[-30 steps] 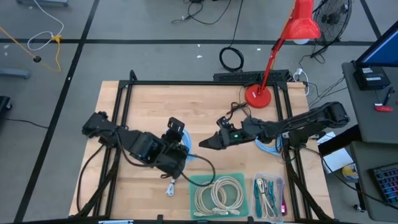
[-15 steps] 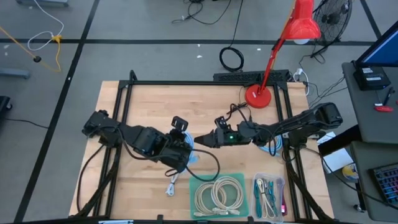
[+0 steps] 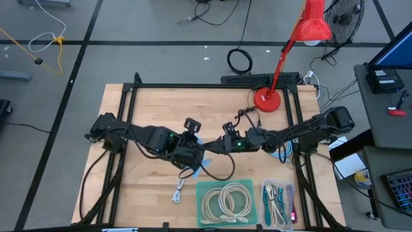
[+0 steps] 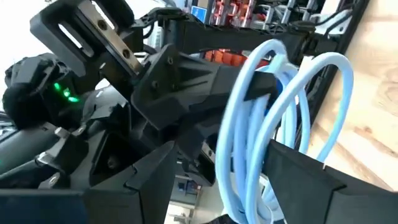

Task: Pick & Place USB Port
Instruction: Put the left blue hdmi cable into the green bin

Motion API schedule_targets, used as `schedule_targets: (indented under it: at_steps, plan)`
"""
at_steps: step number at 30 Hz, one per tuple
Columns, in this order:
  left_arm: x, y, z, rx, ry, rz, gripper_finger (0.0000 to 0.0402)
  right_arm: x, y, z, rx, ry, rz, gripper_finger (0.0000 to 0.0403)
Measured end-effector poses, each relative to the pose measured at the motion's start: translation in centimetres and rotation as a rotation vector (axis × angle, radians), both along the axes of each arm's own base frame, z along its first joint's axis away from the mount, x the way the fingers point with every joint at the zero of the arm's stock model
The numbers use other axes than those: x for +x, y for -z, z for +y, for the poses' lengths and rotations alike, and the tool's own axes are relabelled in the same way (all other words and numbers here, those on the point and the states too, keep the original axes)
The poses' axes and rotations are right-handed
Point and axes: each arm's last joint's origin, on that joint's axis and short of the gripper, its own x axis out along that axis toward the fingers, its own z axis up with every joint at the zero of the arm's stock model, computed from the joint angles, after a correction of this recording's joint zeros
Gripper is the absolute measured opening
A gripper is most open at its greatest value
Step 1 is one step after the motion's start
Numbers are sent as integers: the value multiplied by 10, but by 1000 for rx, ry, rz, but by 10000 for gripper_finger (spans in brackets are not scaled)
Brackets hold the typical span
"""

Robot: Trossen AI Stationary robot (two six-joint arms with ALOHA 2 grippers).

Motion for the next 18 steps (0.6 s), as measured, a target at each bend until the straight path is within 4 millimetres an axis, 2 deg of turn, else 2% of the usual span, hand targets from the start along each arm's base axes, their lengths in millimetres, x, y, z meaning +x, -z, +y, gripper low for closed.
schedule_targets:
  at_steps: [8, 18]
  plan:
    - [13, 13, 3, 3, 11, 37, 12, 0, 6, 0, -11, 0, 55, 233]
    - [16, 12, 12, -21, -19, 30, 12, 1, 8, 0, 11, 16, 76, 210]
